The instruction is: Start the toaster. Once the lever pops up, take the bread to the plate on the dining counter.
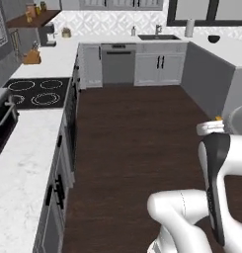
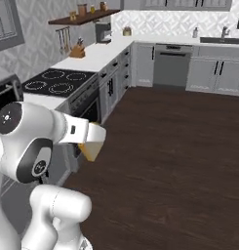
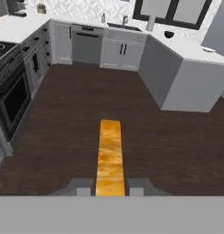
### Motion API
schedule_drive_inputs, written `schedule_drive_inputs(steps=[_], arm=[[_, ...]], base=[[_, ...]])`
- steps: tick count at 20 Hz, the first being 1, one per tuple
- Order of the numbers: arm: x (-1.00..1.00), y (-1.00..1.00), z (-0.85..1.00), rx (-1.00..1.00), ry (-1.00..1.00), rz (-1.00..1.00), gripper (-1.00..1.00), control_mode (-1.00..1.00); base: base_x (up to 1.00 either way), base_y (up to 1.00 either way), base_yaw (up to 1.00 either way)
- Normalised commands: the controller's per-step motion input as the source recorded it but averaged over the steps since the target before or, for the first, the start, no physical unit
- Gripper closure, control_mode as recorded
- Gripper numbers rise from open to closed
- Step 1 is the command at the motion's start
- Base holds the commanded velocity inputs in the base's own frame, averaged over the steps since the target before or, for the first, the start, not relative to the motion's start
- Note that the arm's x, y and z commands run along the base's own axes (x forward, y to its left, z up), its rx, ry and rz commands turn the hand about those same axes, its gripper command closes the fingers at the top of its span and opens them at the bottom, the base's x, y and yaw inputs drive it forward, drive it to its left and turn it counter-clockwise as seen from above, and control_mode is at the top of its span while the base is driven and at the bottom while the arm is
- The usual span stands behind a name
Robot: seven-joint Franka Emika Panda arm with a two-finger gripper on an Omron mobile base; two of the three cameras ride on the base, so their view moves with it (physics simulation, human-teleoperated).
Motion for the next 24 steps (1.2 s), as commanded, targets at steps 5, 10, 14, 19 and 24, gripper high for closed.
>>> schedule_drive_inputs(steps=[5,10,14,19,24], arm=[[0.0,0.0,0.0,0.0,0.0,0.0,1.0,1.0],[0.0,0.0,0.0,0.0,0.0,0.0,1.0,1.0],[0.0,0.0,0.0,0.0,0.0,0.0,1.0,1.0],[0.0,0.0,0.0,0.0,0.0,0.0,1.0,1.0],[0.0,0.0,0.0,0.0,0.0,0.0,1.0,1.0]], base=[[0.92,-0.43,-0.29],[1.0,-0.53,-0.25],[1.0,-0.53,-0.22],[1.0,-0.66,-0.21],[1.0,-0.6,-0.31]])
